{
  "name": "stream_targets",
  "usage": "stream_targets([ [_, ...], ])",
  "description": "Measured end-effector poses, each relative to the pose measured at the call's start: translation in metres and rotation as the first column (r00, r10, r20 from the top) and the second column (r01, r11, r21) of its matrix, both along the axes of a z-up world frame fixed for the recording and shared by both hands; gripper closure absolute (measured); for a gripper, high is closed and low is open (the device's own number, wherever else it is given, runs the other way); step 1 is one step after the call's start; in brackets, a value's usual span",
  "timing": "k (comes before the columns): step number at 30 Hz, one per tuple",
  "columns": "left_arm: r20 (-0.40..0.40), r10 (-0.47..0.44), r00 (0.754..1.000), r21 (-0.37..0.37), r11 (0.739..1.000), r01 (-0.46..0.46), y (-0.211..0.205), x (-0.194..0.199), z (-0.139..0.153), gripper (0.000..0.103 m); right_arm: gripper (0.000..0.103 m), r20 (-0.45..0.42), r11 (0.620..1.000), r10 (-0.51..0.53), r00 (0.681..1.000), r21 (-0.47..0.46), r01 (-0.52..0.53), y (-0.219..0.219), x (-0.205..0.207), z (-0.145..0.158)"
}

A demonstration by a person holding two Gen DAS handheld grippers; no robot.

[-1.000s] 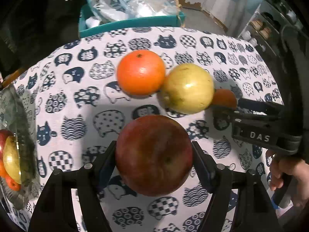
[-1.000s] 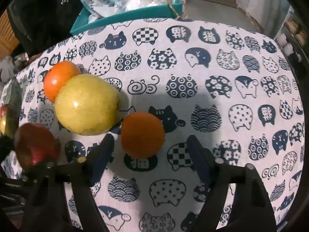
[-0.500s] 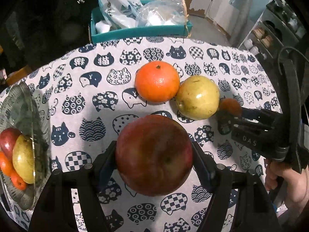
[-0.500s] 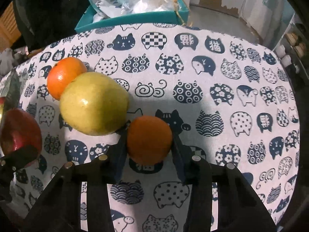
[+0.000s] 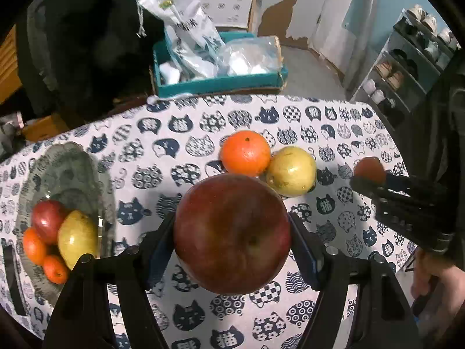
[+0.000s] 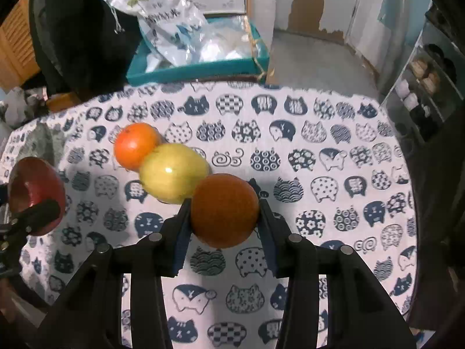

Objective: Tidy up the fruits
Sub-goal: 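Lift and carry the apple and small tangerine with both grippers over the bowl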

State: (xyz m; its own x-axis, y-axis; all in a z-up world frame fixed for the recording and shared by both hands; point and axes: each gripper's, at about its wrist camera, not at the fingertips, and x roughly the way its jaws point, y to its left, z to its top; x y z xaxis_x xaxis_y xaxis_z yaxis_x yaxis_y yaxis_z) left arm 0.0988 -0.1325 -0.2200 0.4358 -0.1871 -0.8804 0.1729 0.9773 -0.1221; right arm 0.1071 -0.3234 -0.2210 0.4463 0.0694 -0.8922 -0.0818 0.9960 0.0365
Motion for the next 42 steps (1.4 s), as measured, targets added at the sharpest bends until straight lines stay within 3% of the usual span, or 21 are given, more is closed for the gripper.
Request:
stream_targets([
  [10, 0.08, 0.026, 0.996, -0.008, 1.0, -0.026, 0.024, -0.017, 0.04, 0.028, 0.061, 0.095, 1.0, 0.015, 0.995, 0.016, -0.017, 0.012, -0.02, 0.058],
  [21, 0.147, 0.075, 0.986, -0.026, 0.997, -0.072, 0.058, -0.036, 0.079, 0.028, 0.061, 0.171, 0.995, 0.087, 0.981, 0.033, -0.094, 0.051, -0.031, 0.1],
  [42, 0.215, 0.18, 0.96, -0.005, 0.983, -0.184, 0.135, -0.055, 0.1, 0.028, 0.061, 0.204, 0.966, 0.238, 0.95, 0.047, -0.252, 0.157, -0.016, 0.122],
])
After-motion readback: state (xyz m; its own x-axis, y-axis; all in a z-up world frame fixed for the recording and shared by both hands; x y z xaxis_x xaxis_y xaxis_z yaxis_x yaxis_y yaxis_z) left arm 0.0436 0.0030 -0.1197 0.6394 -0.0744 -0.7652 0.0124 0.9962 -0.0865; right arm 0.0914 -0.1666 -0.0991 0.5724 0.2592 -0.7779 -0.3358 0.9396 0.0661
